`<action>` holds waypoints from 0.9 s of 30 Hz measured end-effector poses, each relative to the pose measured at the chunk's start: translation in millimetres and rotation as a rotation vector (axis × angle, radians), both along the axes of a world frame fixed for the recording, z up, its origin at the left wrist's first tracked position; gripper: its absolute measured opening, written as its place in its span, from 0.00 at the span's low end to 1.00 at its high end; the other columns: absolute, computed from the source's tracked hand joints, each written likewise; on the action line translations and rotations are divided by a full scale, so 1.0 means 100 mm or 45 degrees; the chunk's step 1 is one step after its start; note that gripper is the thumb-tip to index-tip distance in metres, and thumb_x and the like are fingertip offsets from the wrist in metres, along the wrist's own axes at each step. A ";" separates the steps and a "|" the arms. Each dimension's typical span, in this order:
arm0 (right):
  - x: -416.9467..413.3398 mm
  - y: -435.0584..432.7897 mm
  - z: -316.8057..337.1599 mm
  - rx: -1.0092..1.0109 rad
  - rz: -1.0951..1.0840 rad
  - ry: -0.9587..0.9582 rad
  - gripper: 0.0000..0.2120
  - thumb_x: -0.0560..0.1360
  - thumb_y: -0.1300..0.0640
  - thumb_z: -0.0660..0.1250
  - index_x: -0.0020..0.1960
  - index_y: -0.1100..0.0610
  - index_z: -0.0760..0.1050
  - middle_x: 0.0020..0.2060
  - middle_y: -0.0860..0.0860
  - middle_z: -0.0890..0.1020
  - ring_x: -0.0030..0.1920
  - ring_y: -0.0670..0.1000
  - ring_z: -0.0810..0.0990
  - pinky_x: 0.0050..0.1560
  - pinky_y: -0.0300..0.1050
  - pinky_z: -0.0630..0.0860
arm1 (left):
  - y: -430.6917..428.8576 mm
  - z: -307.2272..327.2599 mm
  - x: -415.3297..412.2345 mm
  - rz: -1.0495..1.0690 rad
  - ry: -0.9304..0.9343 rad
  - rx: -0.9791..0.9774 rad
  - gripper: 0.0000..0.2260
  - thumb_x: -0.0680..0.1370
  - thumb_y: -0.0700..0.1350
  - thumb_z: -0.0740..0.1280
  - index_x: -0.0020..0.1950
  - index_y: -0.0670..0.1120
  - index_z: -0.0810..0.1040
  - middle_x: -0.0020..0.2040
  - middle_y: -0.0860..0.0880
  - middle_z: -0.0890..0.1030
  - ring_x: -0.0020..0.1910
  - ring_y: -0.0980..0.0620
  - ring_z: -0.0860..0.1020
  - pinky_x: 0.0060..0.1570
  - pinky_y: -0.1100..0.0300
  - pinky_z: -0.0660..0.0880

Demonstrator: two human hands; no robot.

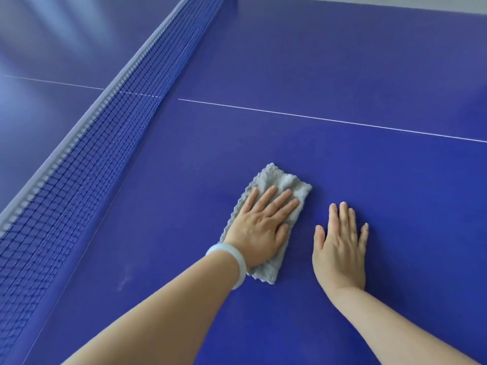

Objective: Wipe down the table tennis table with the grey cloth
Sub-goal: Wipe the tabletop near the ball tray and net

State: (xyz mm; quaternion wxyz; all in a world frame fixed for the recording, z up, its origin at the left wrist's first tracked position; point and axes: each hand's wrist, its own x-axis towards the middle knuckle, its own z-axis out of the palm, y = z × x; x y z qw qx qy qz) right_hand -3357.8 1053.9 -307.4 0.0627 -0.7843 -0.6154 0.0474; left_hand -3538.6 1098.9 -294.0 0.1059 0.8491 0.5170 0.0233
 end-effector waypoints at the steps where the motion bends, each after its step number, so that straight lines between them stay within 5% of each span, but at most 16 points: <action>1: 0.00 0.00 0.01 -0.027 -0.008 -0.008 0.30 0.82 0.46 0.43 0.81 0.58 0.51 0.80 0.54 0.52 0.80 0.53 0.50 0.79 0.59 0.45 | 0.13 -0.02 -0.17 0.076 0.001 0.009 0.25 0.83 0.56 0.45 0.81 0.59 0.47 0.81 0.59 0.45 0.80 0.54 0.39 0.77 0.49 0.35; 4: -0.03 -0.01 0.07 -0.086 0.008 -0.035 0.32 0.80 0.44 0.38 0.81 0.57 0.47 0.81 0.53 0.49 0.81 0.52 0.46 0.79 0.57 0.42 | 0.33 -0.06 -0.68 0.461 -0.033 0.030 0.26 0.82 0.57 0.43 0.81 0.59 0.46 0.81 0.59 0.45 0.80 0.54 0.40 0.77 0.50 0.35; 6: -0.04 0.00 0.13 -0.090 0.000 -0.006 0.29 0.83 0.47 0.45 0.81 0.58 0.51 0.80 0.55 0.53 0.80 0.54 0.50 0.79 0.57 0.44 | 0.35 -0.06 -0.80 0.576 -0.058 0.018 0.27 0.81 0.58 0.42 0.81 0.58 0.46 0.81 0.58 0.45 0.80 0.54 0.40 0.77 0.51 0.35; 9: 0.05 0.04 0.19 0.145 -0.087 0.266 0.20 0.81 0.58 0.61 0.71 0.63 0.71 0.67 0.60 0.74 0.69 0.62 0.71 0.72 0.61 0.62 | 0.35 -0.06 -0.75 0.579 -0.080 0.021 0.28 0.80 0.58 0.42 0.81 0.58 0.46 0.81 0.58 0.45 0.79 0.55 0.39 0.77 0.52 0.34; 11: 0.16 0.22 0.25 0.233 -0.123 0.341 0.17 0.81 0.60 0.61 0.67 0.65 0.74 0.62 0.62 0.77 0.63 0.64 0.74 0.66 0.61 0.68 | 0.36 -0.06 -0.76 0.575 -0.078 0.031 0.28 0.80 0.58 0.42 0.81 0.58 0.46 0.81 0.58 0.45 0.79 0.55 0.38 0.76 0.52 0.32; 19: 0.37 1.38 0.19 -0.060 -0.321 0.094 0.28 0.85 0.52 0.49 0.80 0.62 0.49 0.81 0.56 0.51 0.80 0.54 0.49 0.79 0.56 0.44 | 0.34 -0.03 -0.76 0.583 -0.061 0.014 0.28 0.80 0.58 0.39 0.81 0.58 0.41 0.80 0.59 0.38 0.77 0.57 0.31 0.76 0.52 0.30; 23: 0.37 1.42 0.04 -0.028 -0.347 0.031 0.29 0.84 0.50 0.48 0.80 0.61 0.49 0.81 0.55 0.51 0.80 0.54 0.49 0.79 0.55 0.42 | 0.34 -0.01 -0.51 0.538 -0.033 0.036 0.28 0.80 0.56 0.40 0.81 0.56 0.41 0.80 0.57 0.40 0.78 0.53 0.32 0.77 0.47 0.35; 27: 0.42 1.43 0.02 -0.017 -0.347 0.041 0.29 0.84 0.50 0.50 0.80 0.61 0.51 0.80 0.55 0.53 0.80 0.53 0.50 0.79 0.55 0.43 | 0.68 -0.02 0.33 0.101 -0.175 0.019 0.26 0.83 0.54 0.42 0.82 0.53 0.46 0.82 0.55 0.45 0.80 0.49 0.37 0.76 0.43 0.38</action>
